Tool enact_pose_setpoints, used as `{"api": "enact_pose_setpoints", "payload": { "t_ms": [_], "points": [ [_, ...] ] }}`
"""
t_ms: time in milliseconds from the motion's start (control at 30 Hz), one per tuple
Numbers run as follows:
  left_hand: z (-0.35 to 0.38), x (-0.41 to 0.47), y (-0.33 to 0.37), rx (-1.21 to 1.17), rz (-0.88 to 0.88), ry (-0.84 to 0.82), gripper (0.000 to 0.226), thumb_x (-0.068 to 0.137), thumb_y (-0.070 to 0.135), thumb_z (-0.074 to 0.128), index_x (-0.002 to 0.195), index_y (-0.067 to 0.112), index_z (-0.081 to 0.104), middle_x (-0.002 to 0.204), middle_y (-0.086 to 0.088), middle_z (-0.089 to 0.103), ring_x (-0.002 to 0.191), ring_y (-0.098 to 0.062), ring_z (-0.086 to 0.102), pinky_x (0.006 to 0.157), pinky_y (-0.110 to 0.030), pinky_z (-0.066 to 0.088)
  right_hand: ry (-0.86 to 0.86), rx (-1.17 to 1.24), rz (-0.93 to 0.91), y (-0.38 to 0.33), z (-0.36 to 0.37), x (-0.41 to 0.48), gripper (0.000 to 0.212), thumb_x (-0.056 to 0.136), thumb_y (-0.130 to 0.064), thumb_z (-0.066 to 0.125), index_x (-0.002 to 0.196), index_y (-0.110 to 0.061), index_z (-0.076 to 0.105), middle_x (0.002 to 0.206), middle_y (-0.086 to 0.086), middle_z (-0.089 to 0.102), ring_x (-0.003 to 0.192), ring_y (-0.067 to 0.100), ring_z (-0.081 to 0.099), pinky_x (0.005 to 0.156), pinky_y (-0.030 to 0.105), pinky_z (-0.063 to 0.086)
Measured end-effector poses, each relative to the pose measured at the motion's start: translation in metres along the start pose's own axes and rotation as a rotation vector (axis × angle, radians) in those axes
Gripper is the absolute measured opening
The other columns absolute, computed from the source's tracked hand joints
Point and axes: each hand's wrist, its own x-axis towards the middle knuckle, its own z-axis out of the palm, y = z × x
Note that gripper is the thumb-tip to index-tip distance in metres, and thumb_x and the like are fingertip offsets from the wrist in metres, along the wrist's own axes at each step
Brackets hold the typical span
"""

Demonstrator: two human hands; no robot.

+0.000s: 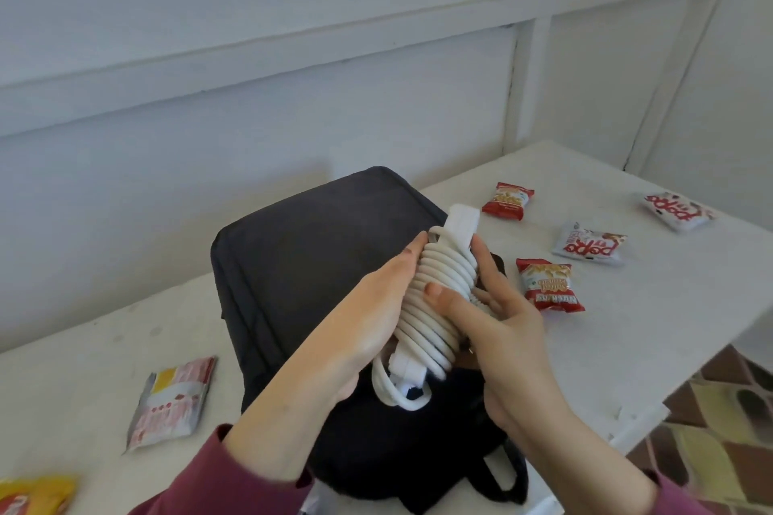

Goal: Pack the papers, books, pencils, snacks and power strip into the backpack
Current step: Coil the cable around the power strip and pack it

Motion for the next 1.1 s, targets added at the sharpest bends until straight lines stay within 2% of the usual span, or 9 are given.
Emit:
{"api": "enact_pose_setpoints", "payload": {
  "t_ms": [100, 233, 333, 500, 633, 733, 833, 933, 1100],
  "points": [
    [0.002, -0.020, -0.003, -0.096, 0.034, -0.049, 0.033, 0.099, 0.033, 0.035, 0.127, 0.051, 0.042, 0.123, 0.019, 0.058, 0.095, -0.001, 0.062, 0.092, -0.022, 0.048, 0.013, 0.033, 0.015, 0.004, -0.002, -0.014, 0.066, 0.072, -0.009, 0.075, 0.126, -0.040, 0.055, 0.106, 0.001, 0.071, 0.090, 0.017, 0.070, 0.065, 0.028, 0.057],
    [-0.004, -0.050, -0.010, -0.103, 0.161, -0.185, 0.045, 0.098, 0.020, 0.040, 0.130, 0.052, 0.041, 0.122, 0.026, 0.057, 0.103, 0.007, 0.058, 0.084, -0.013, 0.049, 0.013, 0.059, 0.000, 0.010, -0.004, -0.030, 0.076, 0.063, -0.012, 0.082, 0.129, -0.037, 0.053, 0.104, 0.005, 0.071, 0.092, 0.021, 0.070, 0.067, 0.028, 0.056],
    [-0.010, -0.053, -0.012, -0.058, 0.181, -0.253, 0.045, 0.098, 0.019, 0.042, 0.129, 0.050, 0.042, 0.114, 0.024, 0.063, 0.102, 0.004, 0.061, 0.078, -0.017, 0.052, 0.015, 0.102, 0.002, 0.016, -0.008, -0.038, 0.072, 0.063, -0.020, 0.076, 0.129, -0.036, 0.052, 0.105, 0.004, 0.071, 0.096, 0.024, 0.068, 0.077, 0.040, 0.056],
    [-0.017, -0.059, -0.029, -0.045, 0.247, -0.250, 0.035, 0.097, 0.019, 0.042, 0.123, 0.039, 0.054, 0.111, 0.013, 0.067, 0.103, -0.008, 0.063, 0.084, -0.026, 0.054, 0.062, 0.154, -0.032, 0.019, -0.013, -0.051, 0.060, 0.065, -0.022, 0.066, 0.123, -0.035, 0.058, 0.104, 0.001, 0.072, 0.092, 0.021, 0.069, 0.070, 0.034, 0.057],
    [-0.024, -0.051, -0.070, 0.416, 0.477, -0.152, 0.048, 0.084, 0.053, 0.054, 0.129, 0.054, 0.040, 0.134, 0.033, 0.043, 0.133, 0.010, 0.024, 0.113, -0.029, 0.020, 0.132, 0.171, -0.054, 0.017, -0.020, -0.059, 0.065, 0.063, -0.025, 0.066, 0.126, -0.033, 0.056, 0.101, 0.000, 0.072, 0.083, 0.017, 0.070, 0.059, 0.029, 0.056],
    [-0.027, -0.044, -0.094, 0.702, 0.540, -0.230, 0.080, 0.064, 0.074, 0.060, 0.132, 0.065, 0.018, 0.148, 0.034, 0.010, 0.137, 0.011, -0.008, 0.115, -0.033, -0.008, 0.181, 0.139, -0.069, 0.019, -0.027, -0.066, 0.065, 0.062, -0.030, 0.066, 0.126, -0.037, 0.056, 0.107, 0.002, 0.070, 0.085, 0.018, 0.069, 0.057, 0.031, 0.053],
    [-0.027, -0.039, -0.101, 0.709, 0.621, -0.130, 0.077, 0.066, 0.070, 0.060, 0.132, 0.063, 0.021, 0.145, 0.034, 0.016, 0.138, 0.009, 0.000, 0.116, -0.034, -0.005, 0.244, 0.110, -0.077, 0.022, -0.031, -0.072, 0.062, 0.064, -0.033, 0.066, 0.124, -0.043, 0.055, 0.109, 0.000, 0.069, 0.087, 0.019, 0.068, 0.062, 0.035, 0.054],
    [-0.028, -0.037, -0.094, 0.677, 0.714, -0.013, 0.067, 0.078, 0.042, 0.064, 0.133, 0.055, 0.029, 0.139, 0.030, 0.035, 0.135, 0.007, 0.022, 0.117, -0.036, 0.013, 0.295, 0.120, -0.082, 0.028, -0.033, -0.077, 0.062, 0.066, -0.031, 0.066, 0.125, -0.044, 0.054, 0.109, -0.001, 0.070, 0.087, 0.018, 0.069, 0.059, 0.033, 0.054],
    [-0.026, -0.044, -0.087, 0.877, 0.731, -0.265, 0.092, 0.077, 0.031, 0.065, 0.134, 0.064, 0.001, 0.152, 0.025, 0.003, 0.140, 0.002, -0.001, 0.116, -0.036, -0.003, 0.311, 0.120, -0.083, 0.035, -0.034, -0.083, 0.061, 0.069, -0.029, 0.066, 0.128, -0.042, 0.053, 0.117, 0.002, 0.066, 0.103, 0.027, 0.065, 0.075, 0.043, 0.054]
  ]
}}
